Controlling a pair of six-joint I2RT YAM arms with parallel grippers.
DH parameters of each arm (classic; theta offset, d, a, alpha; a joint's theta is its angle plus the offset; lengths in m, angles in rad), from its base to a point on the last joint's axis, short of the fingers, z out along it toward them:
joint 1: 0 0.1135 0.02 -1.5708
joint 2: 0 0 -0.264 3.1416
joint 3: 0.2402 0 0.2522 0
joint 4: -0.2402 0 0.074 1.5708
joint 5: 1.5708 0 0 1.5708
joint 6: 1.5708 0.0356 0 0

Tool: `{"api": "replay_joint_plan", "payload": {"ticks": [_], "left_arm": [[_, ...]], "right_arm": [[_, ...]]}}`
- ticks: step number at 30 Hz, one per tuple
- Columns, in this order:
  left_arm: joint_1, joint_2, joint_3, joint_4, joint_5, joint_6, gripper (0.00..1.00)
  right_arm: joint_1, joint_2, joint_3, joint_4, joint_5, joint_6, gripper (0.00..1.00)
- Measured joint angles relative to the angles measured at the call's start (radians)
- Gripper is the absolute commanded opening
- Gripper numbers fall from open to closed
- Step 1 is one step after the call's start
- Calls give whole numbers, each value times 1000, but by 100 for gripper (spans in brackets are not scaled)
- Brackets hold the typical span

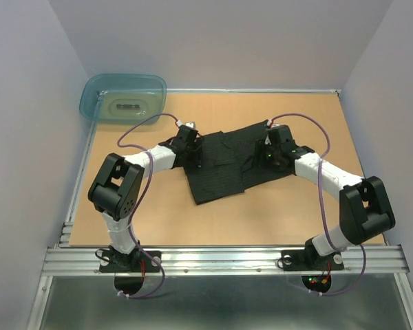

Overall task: Fold and stack the long sleeve shirts
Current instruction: Fold the shirt

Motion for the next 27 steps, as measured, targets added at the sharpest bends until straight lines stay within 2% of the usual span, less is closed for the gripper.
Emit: {"api": "replay_joint_plan", "payload": {"ticks": [4,6,8,10,13,15,18,23,27], "left_arm": [[5,32,72,-23,-53,51,73],[12,22,94,-32,-72,65,78],[13,-14,84,-35,-74,63,92],[19,-89,48,-41,-71,46,99],[34,-245,-48,-11,-48,-7,99],[47,-380,-154,21,-15,-61,99],[62,-504,-304,81,43,-142,98],[64,-482,-487,166,163,-259,89],[64,-454,-543,206,210,-313,85]], "right_arm": [[161,-20,-23,27,-6,56,57],[221,-35,-48,47,-12,83,57],[251,-49,-68,53,-15,94,57],[255,-53,-69,57,-14,94,57],[253,-57,-71,76,-14,99,57],[254,-64,-79,90,-14,110,58],[256,-68,-94,106,-15,125,60],[261,-68,-112,114,-28,125,63],[285,-74,-112,134,-43,88,66]]}}
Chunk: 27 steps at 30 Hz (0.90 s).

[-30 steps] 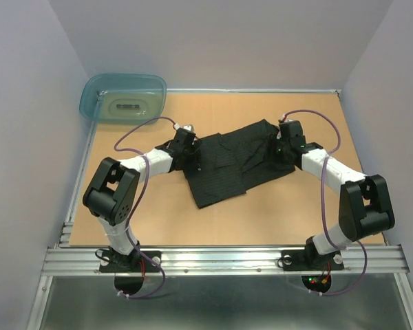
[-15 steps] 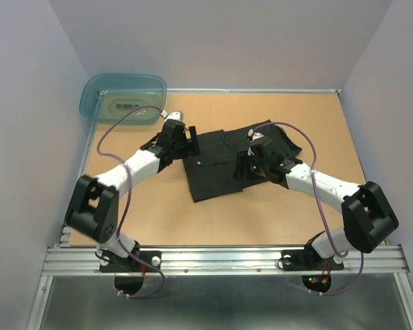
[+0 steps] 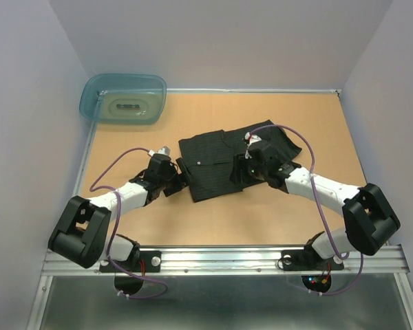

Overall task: Fold and stack the long sleeve shirts
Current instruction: Fold the shirt

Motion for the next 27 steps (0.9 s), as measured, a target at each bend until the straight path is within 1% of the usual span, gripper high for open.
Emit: {"api": "replay_joint_plan", "payload": {"ticks": [4,6,10,11,13,14,16,17,18,22,27], "left_arm": [[0,19,0,60,19,-24,79],[0,42,0,75,26,-30,75],[0,85,-2,124,49,-46,61],[0,98,-2,142,60,-52,55],[0,113,-2,158,71,-58,47],[0,118,-3,161,73,-56,35],[-2,128,-6,159,79,-58,25],[-2,129,-7,156,82,-60,17],[-2,129,-7,155,89,-64,15],[-3,129,-7,153,101,-63,13],[-5,121,1,121,106,-62,13]], "right_arm": [[29,-17,-1,9,-12,-40,67],[39,-22,-3,13,-14,-54,68],[63,-29,-15,20,-13,-96,68],[69,-29,-15,21,-12,-106,69],[90,-29,-15,24,-11,-136,70],[101,-29,-15,24,-11,-152,70],[129,-29,-14,24,0,-188,71],[151,-27,-15,24,8,-206,72],[174,-26,-14,24,23,-232,72],[270,1,-14,35,71,-312,73],[378,77,-13,86,149,-437,73]]}}
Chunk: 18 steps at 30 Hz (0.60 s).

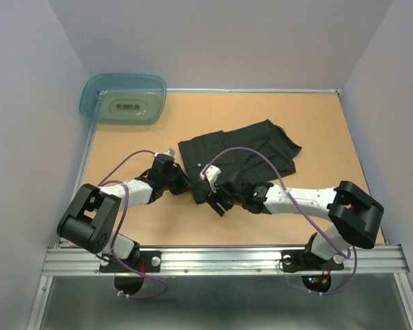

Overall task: Fold and stack the long sleeve shirts
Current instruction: Fold the shirt

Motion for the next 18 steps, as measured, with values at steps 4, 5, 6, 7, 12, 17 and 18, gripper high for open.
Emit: {"api": "replay_joint_plan", "payload": {"ticks": [4,5,6,7,12,17,18], "left_arm": [[-2,-8,11,-27,9,1,13],[-2,-10,15,-35,12,1,13],[-2,-11,17,-40,13,2,13],[-2,-13,21,-48,14,2,13],[-2,-18,40,-76,22,3,13],[-2,-20,47,-85,38,3,13],[-2,-20,47,-86,42,2,13]], "right_arm": [[63,76,4,48,60,-68,73],[81,97,8,64,77,-88,73],[96,116,11,76,91,-104,73],[109,136,16,96,111,-129,73],[144,193,35,166,161,-185,73],[148,228,41,239,222,-245,70],[149,239,45,257,236,-258,69]]}}
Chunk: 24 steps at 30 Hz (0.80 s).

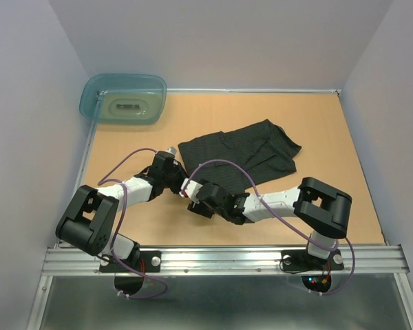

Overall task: Fold and stack the long sleeve shirts
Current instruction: Fold the shirt

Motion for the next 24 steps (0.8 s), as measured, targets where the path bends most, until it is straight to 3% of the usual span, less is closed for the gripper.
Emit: {"api": "replay_joint_plan", "payload": {"ticks": [3,5,6,7,11,12,14,17,20,24], "left_arm": [[0,0,0,-3,7,-1,13],[0,0,0,-6,10,-3,14],[0,-1,0,-7,11,-3,15],[0,-2,0,-8,10,-5,17],[0,-14,0,-25,5,-22,35],[1,-20,0,-27,3,-32,50],[3,-39,0,-32,0,-50,72],[21,-85,0,-37,-1,-68,88],[60,-137,0,-42,0,-84,94],[115,-175,0,-43,-1,-95,95]], "right_arm": [[0,21,4,39,25,-20,57],[0,29,4,49,31,-29,35],[0,31,4,51,33,-32,14],[0,33,4,50,31,-38,0],[0,35,4,49,29,-31,1],[0,35,4,48,28,-29,1],[0,35,4,48,22,-19,1],[0,31,4,47,16,-5,1],[0,13,4,47,6,16,1],[0,-10,4,47,-5,48,1]]}}
